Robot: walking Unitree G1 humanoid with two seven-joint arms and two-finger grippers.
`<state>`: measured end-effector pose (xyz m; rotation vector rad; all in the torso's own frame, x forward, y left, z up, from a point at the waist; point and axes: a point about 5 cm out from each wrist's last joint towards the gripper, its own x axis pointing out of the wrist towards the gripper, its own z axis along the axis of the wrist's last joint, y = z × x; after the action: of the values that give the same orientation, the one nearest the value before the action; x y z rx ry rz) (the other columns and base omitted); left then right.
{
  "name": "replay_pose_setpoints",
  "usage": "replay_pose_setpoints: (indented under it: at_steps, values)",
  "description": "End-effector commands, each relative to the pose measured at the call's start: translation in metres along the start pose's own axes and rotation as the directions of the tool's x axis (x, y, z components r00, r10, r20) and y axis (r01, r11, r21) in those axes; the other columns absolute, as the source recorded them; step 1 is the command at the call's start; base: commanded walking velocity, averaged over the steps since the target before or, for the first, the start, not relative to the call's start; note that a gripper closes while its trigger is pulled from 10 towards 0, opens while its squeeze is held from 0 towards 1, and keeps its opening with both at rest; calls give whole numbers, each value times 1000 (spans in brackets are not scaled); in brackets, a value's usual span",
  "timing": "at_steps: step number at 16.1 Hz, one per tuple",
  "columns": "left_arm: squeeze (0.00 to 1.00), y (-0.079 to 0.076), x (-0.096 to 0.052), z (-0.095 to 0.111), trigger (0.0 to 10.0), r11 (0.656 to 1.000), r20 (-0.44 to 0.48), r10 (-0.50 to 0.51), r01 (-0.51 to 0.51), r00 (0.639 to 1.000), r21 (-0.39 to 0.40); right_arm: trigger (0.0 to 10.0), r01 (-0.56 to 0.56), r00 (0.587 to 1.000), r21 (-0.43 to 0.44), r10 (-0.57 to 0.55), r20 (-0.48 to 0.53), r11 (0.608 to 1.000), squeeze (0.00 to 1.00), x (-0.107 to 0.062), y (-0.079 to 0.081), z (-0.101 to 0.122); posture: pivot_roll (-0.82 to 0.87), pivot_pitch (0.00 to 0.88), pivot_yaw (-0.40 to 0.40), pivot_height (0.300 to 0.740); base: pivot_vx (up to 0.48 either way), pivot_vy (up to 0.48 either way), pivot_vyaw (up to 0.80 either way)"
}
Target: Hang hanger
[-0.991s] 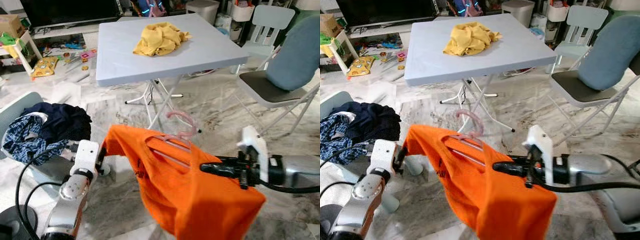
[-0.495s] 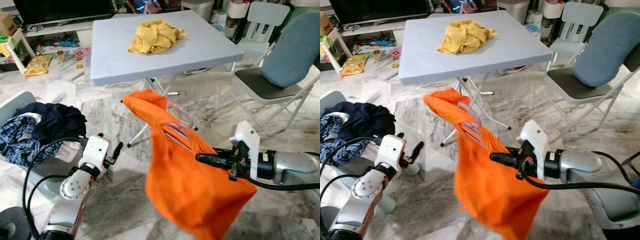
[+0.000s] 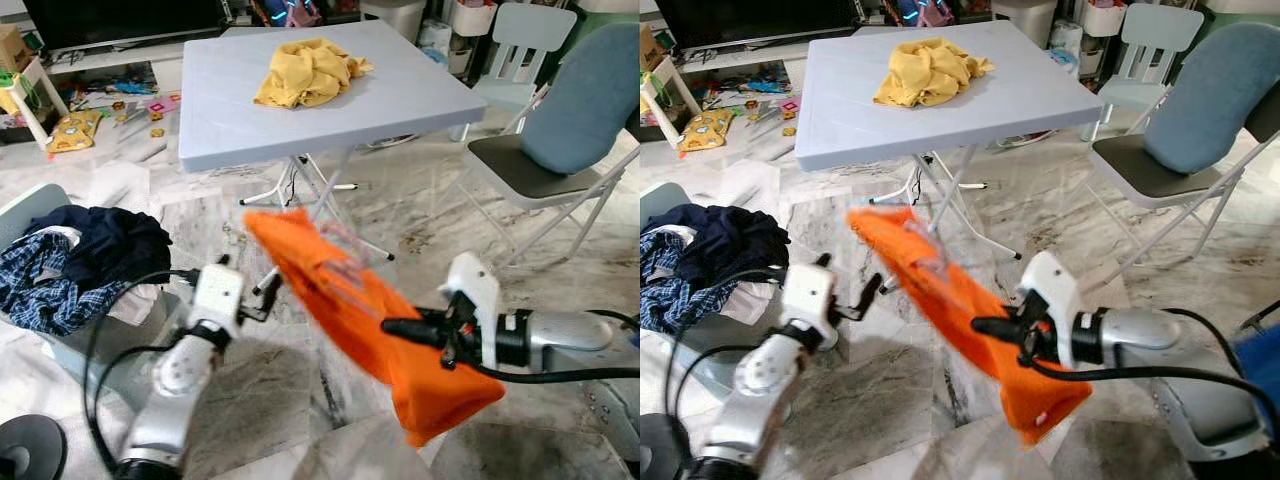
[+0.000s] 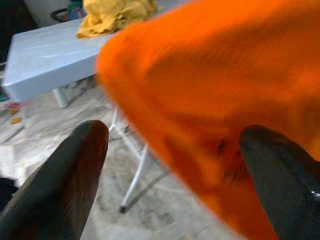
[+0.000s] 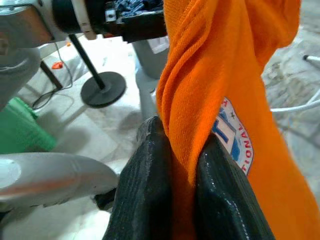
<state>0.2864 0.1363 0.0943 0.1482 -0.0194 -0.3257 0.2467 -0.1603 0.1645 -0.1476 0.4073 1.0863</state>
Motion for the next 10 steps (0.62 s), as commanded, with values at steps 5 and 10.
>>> replay_pose_setpoints:
  at_steps: [5, 10]
  values:
    - [1000, -23, 14, 10, 10000, 997, 42, -75, 75, 996, -8, 10000, -78, 995, 69, 73, 74, 995, 0, 18, 24, 13, -164, 48, 20, 740, 0, 0, 0]
    - [1000, -23, 24, 11, 10000, 999, 34, -43, 42, 999, 24, 10000, -170, 981, 259, 139, 132, 951, 0, 22, 40, 17, -175, 48, 20, 740, 0, 0, 0]
